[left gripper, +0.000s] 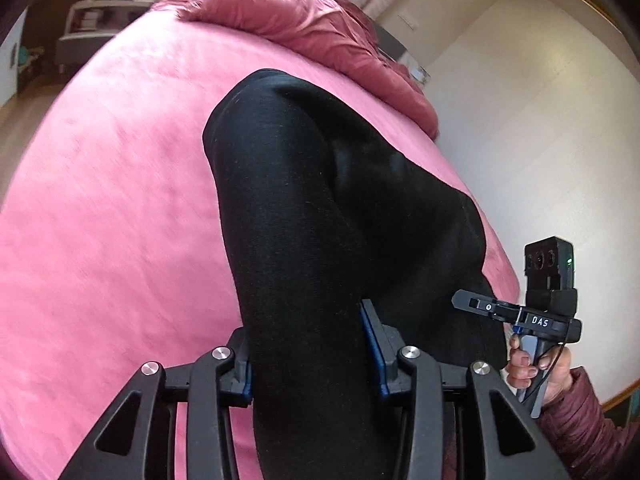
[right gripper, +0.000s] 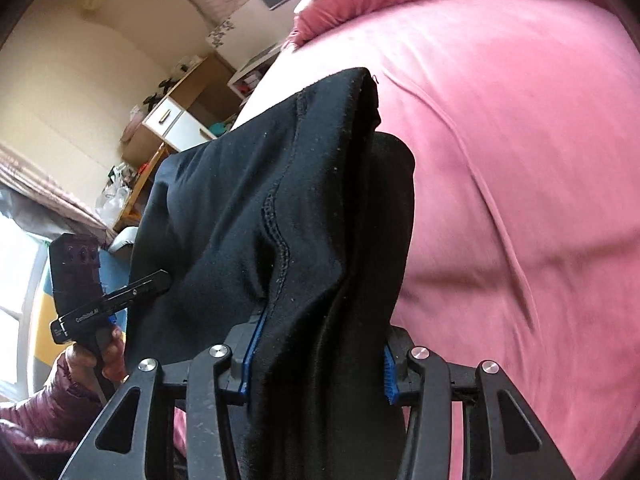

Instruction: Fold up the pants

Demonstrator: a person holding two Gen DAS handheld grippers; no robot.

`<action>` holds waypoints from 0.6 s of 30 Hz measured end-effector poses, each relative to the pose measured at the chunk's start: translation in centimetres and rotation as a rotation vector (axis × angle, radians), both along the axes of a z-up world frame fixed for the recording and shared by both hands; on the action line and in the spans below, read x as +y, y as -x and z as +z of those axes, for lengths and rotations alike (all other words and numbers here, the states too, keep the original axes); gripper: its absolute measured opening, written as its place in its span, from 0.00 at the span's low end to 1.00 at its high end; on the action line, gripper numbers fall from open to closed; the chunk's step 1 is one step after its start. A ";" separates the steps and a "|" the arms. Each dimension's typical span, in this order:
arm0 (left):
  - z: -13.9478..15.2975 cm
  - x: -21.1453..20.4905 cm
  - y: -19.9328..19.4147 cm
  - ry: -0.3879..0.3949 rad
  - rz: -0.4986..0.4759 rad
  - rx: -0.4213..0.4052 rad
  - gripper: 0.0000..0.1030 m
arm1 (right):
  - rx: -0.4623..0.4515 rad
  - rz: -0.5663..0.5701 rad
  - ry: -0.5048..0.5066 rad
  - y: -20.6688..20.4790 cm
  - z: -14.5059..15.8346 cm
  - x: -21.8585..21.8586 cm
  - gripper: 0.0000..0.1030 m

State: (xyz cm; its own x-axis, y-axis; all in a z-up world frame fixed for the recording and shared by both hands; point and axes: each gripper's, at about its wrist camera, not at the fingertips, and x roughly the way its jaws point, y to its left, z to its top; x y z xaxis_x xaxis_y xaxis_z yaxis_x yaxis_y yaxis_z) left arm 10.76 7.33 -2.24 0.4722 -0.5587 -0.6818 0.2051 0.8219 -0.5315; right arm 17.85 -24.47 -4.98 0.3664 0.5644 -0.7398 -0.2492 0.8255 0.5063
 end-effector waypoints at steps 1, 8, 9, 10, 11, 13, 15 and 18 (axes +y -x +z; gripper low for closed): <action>0.2 0.4 -0.7 -0.006 0.016 -0.004 0.41 | -0.004 0.007 0.004 -1.0 0.0 0.5 0.46; -0.4 2.9 -6.1 -0.019 0.089 0.012 0.42 | -0.009 0.049 0.036 -8.1 0.3 3.8 0.46; -0.7 2.8 -6.8 -0.023 0.091 0.016 0.42 | -0.004 0.052 0.039 -8.9 0.1 4.1 0.46; -1.1 2.8 -7.6 -0.029 0.095 0.027 0.42 | 0.002 0.053 0.043 -9.5 -0.1 4.1 0.46; -1.6 2.2 -8.2 -0.034 0.102 0.043 0.42 | 0.017 0.053 0.046 -10.4 -0.6 4.2 0.46; -2.6 2.6 -9.2 -0.046 0.109 0.069 0.42 | 0.039 0.057 0.060 -11.5 -1.5 4.6 0.46; -3.8 2.6 -10.0 -0.066 0.118 0.106 0.43 | 0.063 0.061 0.073 -12.5 -2.5 4.9 0.46; -5.7 2.5 -10.6 -0.071 0.134 0.143 0.45 | 0.094 0.056 0.081 -13.6 -4.2 5.2 0.46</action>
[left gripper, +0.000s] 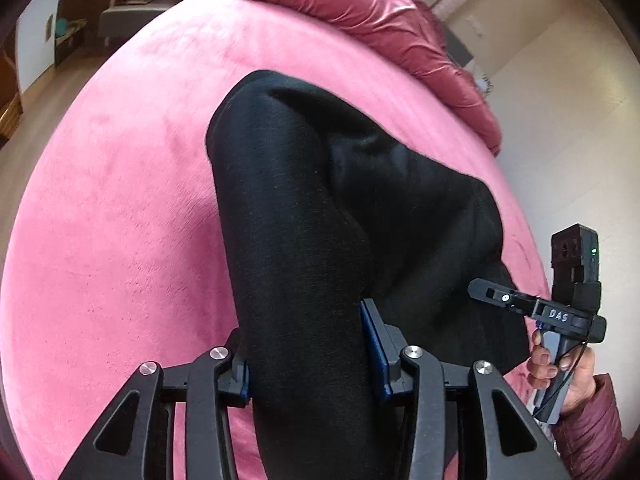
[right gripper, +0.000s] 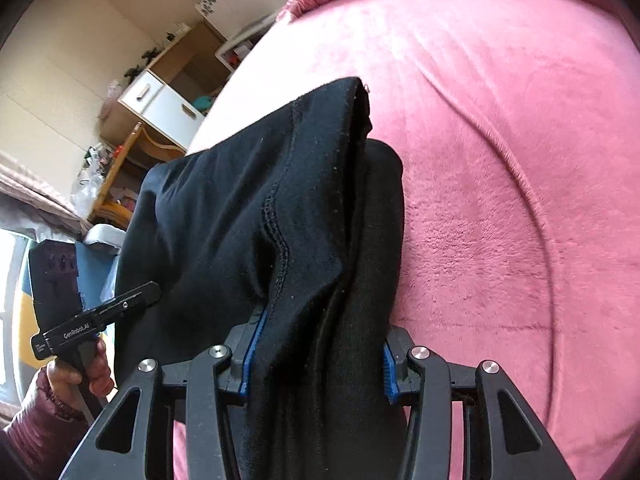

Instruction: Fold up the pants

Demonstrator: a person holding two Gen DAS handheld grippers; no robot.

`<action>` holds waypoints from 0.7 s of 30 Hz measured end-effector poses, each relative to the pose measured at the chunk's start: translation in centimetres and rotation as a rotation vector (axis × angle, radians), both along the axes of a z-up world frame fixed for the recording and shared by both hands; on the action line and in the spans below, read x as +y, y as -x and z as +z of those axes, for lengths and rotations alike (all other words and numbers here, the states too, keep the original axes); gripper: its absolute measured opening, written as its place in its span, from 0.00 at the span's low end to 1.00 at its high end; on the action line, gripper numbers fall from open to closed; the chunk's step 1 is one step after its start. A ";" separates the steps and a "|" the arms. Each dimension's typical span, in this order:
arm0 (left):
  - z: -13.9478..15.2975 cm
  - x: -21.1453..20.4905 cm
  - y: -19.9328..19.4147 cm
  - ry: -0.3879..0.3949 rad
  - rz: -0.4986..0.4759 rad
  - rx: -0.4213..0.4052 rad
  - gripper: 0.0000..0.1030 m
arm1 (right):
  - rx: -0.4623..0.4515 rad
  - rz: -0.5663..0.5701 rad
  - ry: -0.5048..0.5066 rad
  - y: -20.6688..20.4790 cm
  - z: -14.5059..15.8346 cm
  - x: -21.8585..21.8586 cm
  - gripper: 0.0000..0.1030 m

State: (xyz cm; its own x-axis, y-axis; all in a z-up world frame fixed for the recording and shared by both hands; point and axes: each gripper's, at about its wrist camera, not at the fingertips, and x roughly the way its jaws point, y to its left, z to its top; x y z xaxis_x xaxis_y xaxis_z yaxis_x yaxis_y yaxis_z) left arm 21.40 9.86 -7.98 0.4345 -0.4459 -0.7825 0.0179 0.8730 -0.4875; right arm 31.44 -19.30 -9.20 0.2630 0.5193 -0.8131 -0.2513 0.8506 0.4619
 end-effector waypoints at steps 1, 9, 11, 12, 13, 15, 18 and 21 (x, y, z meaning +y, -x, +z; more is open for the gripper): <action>-0.5 0.1 -0.2 0.011 0.006 0.003 0.46 | 0.006 -0.004 -0.007 0.0 -0.4 -0.2 0.47; -0.9 -0.2 -1.3 -0.033 -0.011 -0.010 0.51 | 0.019 -0.016 -0.064 0.5 -2.7 -3.1 0.50; -0.8 -0.2 -1.3 -0.059 -0.016 -0.024 0.57 | 0.019 -0.033 -0.081 0.9 -3.1 -3.3 0.50; -0.9 -0.1 -1.4 -0.054 -0.005 -0.018 0.59 | 0.018 -0.035 -0.080 0.9 -3.2 -3.4 0.51; -1.0 0.1 -1.5 -0.036 0.009 -0.009 0.60 | 0.016 -0.035 -0.075 1.0 -3.1 -3.4 0.51; -0.8 0.3 -1.0 -0.026 0.020 -0.012 0.60 | 0.012 -0.028 -0.062 1.2 -2.8 -3.3 0.53; 0.0 0.1 -0.4 -0.044 0.040 -0.018 0.60 | 0.024 -0.043 -0.047 1.1 -2.4 -2.8 0.60; 0.5 -0.2 0.0 -0.063 0.055 -0.029 0.60 | 0.026 -0.058 -0.040 1.4 -2.1 -2.9 0.63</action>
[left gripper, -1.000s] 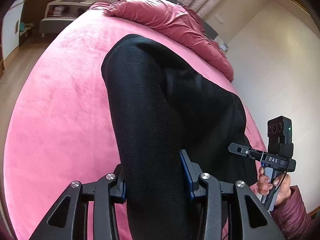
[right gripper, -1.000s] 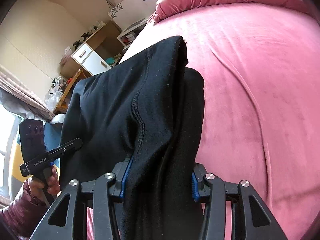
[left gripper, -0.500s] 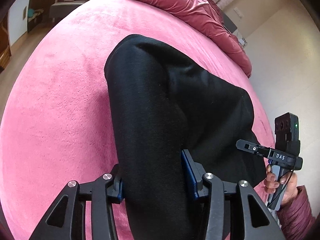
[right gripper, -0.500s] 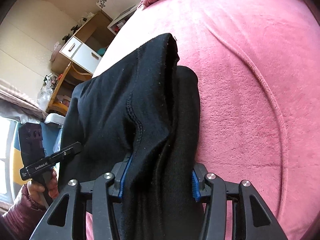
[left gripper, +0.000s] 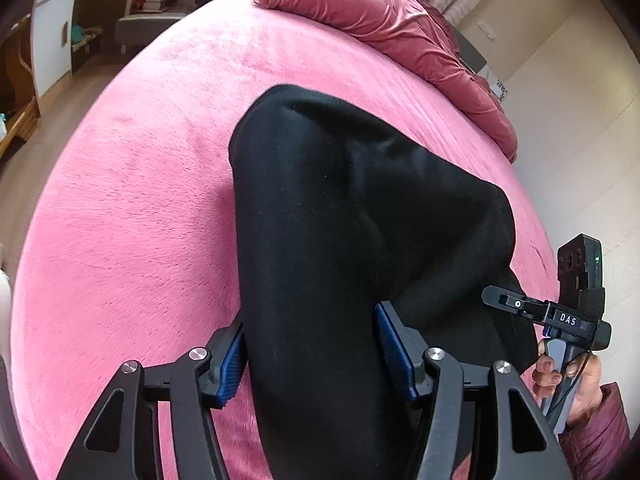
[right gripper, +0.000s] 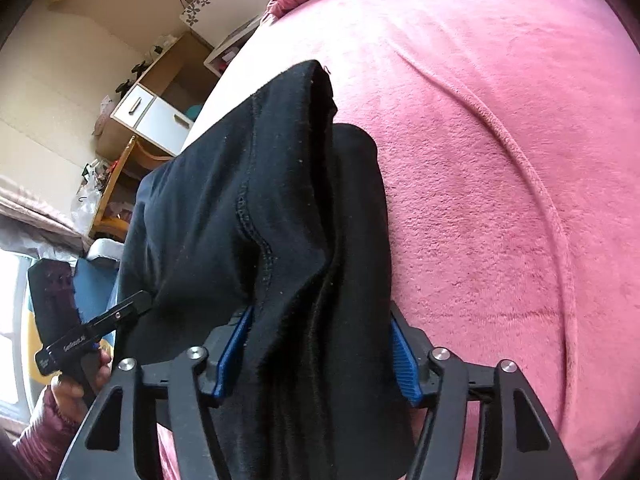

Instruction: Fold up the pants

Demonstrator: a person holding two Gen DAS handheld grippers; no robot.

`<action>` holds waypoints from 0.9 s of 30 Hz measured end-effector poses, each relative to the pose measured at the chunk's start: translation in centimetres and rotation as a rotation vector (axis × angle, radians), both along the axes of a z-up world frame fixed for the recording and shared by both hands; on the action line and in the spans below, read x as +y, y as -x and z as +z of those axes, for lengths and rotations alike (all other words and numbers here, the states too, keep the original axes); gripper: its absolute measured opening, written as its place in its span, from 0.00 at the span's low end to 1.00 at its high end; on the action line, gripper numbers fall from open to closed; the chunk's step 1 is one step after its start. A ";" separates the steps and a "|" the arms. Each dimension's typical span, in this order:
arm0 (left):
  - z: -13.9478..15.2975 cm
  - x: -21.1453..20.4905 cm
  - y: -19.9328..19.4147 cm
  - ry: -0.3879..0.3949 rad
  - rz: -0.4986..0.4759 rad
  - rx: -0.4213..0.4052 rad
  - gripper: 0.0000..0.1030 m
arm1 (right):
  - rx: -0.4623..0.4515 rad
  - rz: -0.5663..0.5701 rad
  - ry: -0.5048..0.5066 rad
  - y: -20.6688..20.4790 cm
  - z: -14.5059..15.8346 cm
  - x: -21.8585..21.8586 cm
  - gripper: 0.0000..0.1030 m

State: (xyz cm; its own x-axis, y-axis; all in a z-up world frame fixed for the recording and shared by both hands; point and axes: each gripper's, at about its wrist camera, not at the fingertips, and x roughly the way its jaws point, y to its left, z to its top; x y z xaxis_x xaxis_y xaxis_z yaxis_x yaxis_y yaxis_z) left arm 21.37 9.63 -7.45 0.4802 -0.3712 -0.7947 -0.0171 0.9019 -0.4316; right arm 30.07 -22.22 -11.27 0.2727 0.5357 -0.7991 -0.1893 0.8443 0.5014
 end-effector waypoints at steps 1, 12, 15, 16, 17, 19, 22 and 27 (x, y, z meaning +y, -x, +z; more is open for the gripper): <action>0.3 0.0 0.4 -0.004 0.006 -0.005 0.60 | 0.002 -0.006 0.002 0.1 0.2 0.1 0.63; 1.6 1.4 4.9 -0.057 0.082 -0.056 0.60 | -0.087 -0.015 0.061 3.8 4.2 -1.6 0.65; 1.8 1.3 6.4 -0.092 0.101 -0.066 0.60 | -0.128 -0.014 0.092 6.2 5.7 -1.8 0.64; 2.0 1.1 6.9 -0.100 0.108 -0.068 0.60 | -0.147 -0.006 0.120 7.0 6.0 -1.6 0.64; 2.0 1.0 7.5 -0.107 0.118 -0.070 0.60 | -0.157 0.003 0.131 7.7 6.2 -1.5 0.59; 2.1 0.8 8.3 -0.121 0.122 -0.075 0.60 | -0.161 0.028 0.167 8.7 6.1 -0.9 0.49; 2.4 0.2 9.5 -0.167 0.136 -0.082 0.60 | -0.158 0.039 0.249 9.2 5.3 0.0 0.28; 4.0 -0.8 11.8 -0.221 0.142 -0.113 0.60 | -0.163 -0.037 0.286 9.3 5.1 0.0 0.17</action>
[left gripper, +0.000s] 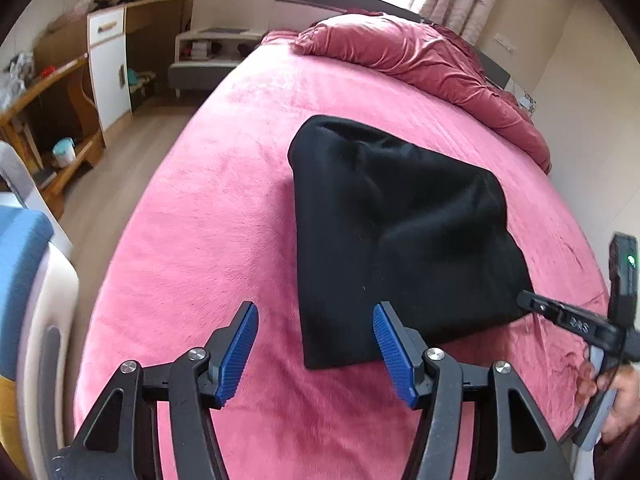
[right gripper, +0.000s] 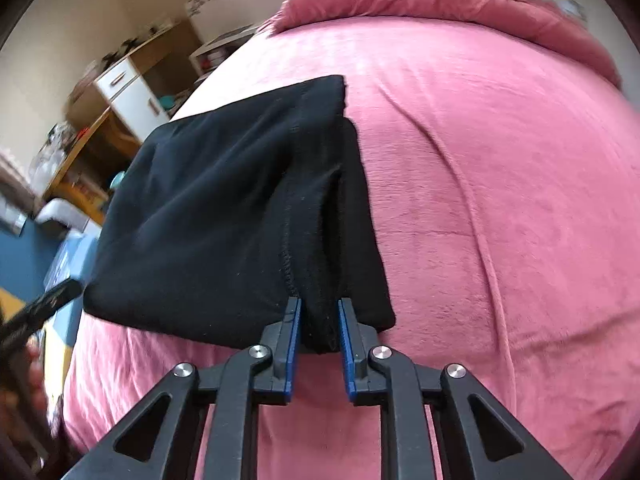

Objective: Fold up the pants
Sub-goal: 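Open both grippers and withdraw them from the folded trousers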

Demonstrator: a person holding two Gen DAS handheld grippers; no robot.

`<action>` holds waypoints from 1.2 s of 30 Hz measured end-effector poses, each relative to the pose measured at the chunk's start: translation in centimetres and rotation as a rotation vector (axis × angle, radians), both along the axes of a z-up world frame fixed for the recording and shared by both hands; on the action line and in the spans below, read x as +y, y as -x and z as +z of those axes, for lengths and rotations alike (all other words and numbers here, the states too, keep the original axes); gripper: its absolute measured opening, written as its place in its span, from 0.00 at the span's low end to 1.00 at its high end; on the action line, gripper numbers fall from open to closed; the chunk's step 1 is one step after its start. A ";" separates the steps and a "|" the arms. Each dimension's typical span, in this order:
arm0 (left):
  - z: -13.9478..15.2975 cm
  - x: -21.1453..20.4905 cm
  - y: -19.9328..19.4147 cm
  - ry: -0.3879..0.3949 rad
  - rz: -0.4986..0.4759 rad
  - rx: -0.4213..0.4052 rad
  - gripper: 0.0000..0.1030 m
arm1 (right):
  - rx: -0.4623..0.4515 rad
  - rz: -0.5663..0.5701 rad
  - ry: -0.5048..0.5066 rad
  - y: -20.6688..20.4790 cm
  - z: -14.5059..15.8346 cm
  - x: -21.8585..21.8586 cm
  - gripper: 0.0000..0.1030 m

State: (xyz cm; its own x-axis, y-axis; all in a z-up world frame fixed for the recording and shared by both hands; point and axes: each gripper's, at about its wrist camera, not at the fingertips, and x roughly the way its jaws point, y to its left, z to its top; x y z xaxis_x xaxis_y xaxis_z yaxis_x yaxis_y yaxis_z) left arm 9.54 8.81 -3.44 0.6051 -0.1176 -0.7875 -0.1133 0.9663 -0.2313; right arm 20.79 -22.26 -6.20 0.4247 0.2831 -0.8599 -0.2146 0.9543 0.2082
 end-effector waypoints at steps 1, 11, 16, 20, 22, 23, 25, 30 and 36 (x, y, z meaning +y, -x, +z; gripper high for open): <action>0.4 -0.2 0.6 -0.010 -0.003 -0.015 0.60 | 0.005 -0.014 -0.005 0.0 -0.2 -0.2 0.17; 2.5 -1.3 4.6 -0.059 -0.019 -0.087 0.60 | -0.008 -0.096 -0.017 1.1 -0.4 0.1 0.17; 2.8 -1.4 5.8 -0.071 -0.013 -0.095 0.60 | -0.018 -0.103 0.017 1.7 -0.1 0.7 0.19; 3.1 -1.7 6.7 -0.076 -0.008 -0.104 0.60 | -0.038 -0.103 0.058 2.5 0.6 1.3 0.25; 3.2 -1.9 7.1 -0.084 -0.007 -0.107 0.60 | -0.056 -0.098 0.075 3.0 1.1 1.6 0.25; 3.2 -2.0 7.3 -0.087 -0.005 -0.109 0.60 | -0.068 -0.101 0.087 3.3 1.4 1.8 0.29; 3.2 -2.1 7.6 -0.087 -0.001 -0.111 0.60 | -0.099 -0.118 0.112 4.2 2.2 1.9 0.42; 3.1 -2.6 8.3 -0.104 0.007 -0.114 0.60 | -0.171 -0.147 0.120 6.8 4.0 2.2 0.59; 2.8 -2.7 8.8 -0.119 0.022 -0.110 0.60 | -0.201 -0.130 0.124 10.0 4.5 4.1 0.66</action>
